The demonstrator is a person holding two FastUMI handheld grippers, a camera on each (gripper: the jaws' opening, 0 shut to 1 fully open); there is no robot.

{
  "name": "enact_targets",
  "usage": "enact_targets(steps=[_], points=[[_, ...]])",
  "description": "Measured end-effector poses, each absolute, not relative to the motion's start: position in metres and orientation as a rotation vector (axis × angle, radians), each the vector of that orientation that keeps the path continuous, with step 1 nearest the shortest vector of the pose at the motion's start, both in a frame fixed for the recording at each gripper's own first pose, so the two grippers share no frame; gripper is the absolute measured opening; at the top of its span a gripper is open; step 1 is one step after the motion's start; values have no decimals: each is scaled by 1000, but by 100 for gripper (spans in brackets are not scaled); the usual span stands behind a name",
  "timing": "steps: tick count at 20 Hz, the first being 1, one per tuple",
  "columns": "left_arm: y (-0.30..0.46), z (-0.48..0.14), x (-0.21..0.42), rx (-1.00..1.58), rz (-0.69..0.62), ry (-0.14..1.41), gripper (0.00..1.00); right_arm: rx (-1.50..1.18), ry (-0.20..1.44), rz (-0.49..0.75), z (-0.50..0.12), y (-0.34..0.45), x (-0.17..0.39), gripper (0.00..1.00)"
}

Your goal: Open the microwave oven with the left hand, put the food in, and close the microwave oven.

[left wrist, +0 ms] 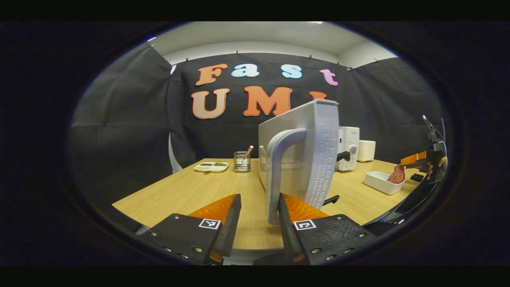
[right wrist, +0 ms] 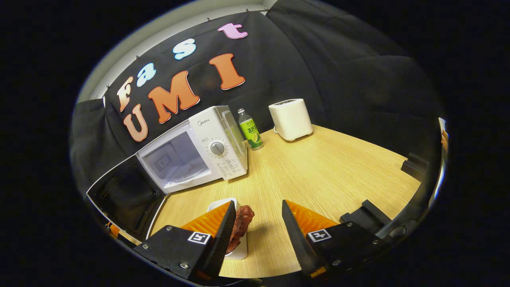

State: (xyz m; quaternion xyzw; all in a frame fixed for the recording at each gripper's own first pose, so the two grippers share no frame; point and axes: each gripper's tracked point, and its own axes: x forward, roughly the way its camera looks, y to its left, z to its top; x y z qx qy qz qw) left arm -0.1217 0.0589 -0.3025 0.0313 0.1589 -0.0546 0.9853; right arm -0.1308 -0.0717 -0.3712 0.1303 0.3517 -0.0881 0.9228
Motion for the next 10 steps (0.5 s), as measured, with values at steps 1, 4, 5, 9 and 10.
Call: enact_targets(steps=[1,4,5,9,10], points=[[61,-303,-123,71,-106,318,51,283,725,-171,-373,-68,-131,71],[68,-298,-125,99,-80,315,51,335,724,-157,-377,-61,-128,53],[69,-296,-127,105,-76,308,51,341,729,-153,-378,-58,-128,49],[70,-286,-128,112,-77,287,51,378,761,-148,-390,-53,-131,41],[70,-283,-129,110,-79,282,53,396,759,-145,-391,-51,-129,41]])
